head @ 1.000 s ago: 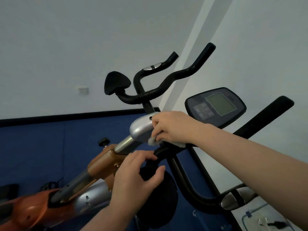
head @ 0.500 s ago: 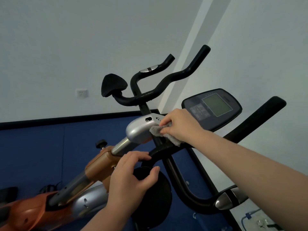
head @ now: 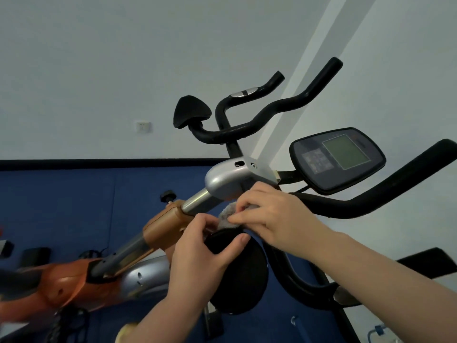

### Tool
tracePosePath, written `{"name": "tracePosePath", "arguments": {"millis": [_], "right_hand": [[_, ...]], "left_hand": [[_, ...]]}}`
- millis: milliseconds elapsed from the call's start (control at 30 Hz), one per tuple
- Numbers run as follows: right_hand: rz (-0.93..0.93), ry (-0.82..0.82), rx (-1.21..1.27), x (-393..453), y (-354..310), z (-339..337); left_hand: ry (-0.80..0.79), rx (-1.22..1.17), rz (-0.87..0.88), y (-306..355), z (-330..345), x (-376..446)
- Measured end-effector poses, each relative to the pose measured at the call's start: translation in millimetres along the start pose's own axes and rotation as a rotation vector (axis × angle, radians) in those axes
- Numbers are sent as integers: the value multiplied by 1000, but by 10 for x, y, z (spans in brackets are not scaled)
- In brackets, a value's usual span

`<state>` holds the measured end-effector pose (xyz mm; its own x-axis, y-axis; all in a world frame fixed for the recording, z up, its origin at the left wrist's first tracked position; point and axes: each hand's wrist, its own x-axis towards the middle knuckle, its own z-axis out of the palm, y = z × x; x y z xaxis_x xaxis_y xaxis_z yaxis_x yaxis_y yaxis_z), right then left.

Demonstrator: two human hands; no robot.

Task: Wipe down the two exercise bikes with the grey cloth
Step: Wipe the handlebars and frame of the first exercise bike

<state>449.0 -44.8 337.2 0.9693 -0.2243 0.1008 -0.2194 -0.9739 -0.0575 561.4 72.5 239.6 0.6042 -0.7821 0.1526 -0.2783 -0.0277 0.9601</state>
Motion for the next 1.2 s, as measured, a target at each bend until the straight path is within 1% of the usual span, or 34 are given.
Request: {"name": "tracePosePath", "arguments": {"millis": [67,100,200,267,333,400,467,700,733,800,900,967,1033,1100,1200], "right_hand": [[22,49,-31,-111,77,-24],[64,83,-49,-165,117,-50],[277,232,-55,-254,161,-107],[344,314,-5,-201,61,-56],[308,315,56,-94,-107,54],[269,250,65,-35,-217,140],[306,256,60,-80,-179,139],[708,493,-53,-464,-72,12],[729,523,-62,-428,-105,19],[699,555,-51,-265,-191,63],[660,532,10,-55,-275,174],[703,567,32,-140,-217,179],[758,605,-6,-324,-155,140],[806,627,-60,-485,-121,93],[893,695,-70,-547,-85,45]], "left_hand": [[-15,12,13,5,6,2],[-24,21,22,10,8,0],[-28,33,40,29,-2,-14],[-20,32,51,45,-8,-20],[-18,44,66,63,-10,-11],[-36,57,80,81,-18,2],[-68,88,99,85,-54,18],[-235,265,258,258,-68,195],[-254,279,274,291,-55,234],[-273,305,310,340,-28,303],[-268,338,329,364,3,353],[-289,352,337,369,-4,357],[-325,374,372,387,-13,393],[-400,402,414,440,-10,453],[-503,395,449,507,33,564]]}}
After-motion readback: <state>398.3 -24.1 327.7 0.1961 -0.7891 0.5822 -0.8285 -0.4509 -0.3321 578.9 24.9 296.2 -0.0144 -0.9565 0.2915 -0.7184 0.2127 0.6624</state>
